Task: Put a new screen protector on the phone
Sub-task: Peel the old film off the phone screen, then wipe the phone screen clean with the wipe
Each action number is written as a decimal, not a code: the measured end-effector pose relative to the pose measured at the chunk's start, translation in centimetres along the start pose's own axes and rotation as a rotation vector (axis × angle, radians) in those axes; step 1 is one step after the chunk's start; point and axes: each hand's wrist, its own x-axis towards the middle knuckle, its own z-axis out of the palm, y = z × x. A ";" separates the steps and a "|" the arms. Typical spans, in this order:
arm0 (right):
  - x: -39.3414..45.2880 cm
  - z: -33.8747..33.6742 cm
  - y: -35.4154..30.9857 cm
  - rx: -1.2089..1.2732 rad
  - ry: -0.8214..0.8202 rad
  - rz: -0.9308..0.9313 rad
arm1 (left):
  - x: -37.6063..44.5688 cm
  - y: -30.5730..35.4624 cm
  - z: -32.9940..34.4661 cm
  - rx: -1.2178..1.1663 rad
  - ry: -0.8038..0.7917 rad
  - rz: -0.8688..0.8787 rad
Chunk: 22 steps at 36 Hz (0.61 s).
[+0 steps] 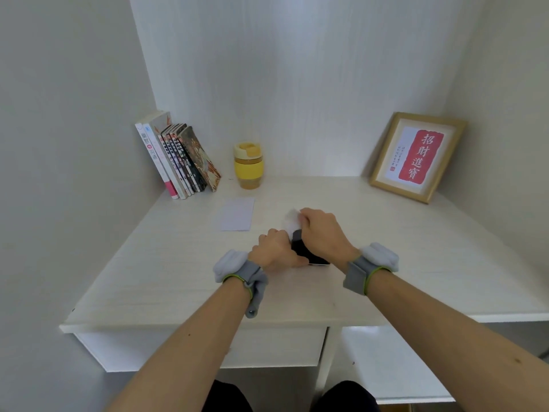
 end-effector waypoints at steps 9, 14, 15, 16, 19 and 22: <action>1.4 2.1 -4.5 0.383 -0.044 0.130 | -1.0 -5.2 -4.5 -0.508 -0.067 -0.027; 1.9 4.3 -7.3 0.793 -0.193 0.315 | -2.4 -8.6 -7.0 -0.848 0.001 -0.013; 2.0 4.6 -7.9 0.893 -0.224 0.350 | -2.6 -9.2 -7.3 -0.870 0.043 -0.033; 2.0 5.2 -9.0 0.981 -0.255 0.378 | -2.7 -10.4 -7.8 -0.871 0.105 -0.061; 2.5 6.1 -10.2 1.090 -0.302 0.430 | -2.6 -12.1 -8.2 -0.778 0.279 -0.112; 3.2 7.8 -11.7 0.955 -0.337 0.390 | -2.7 -13.9 -8.9 -0.656 0.427 -0.137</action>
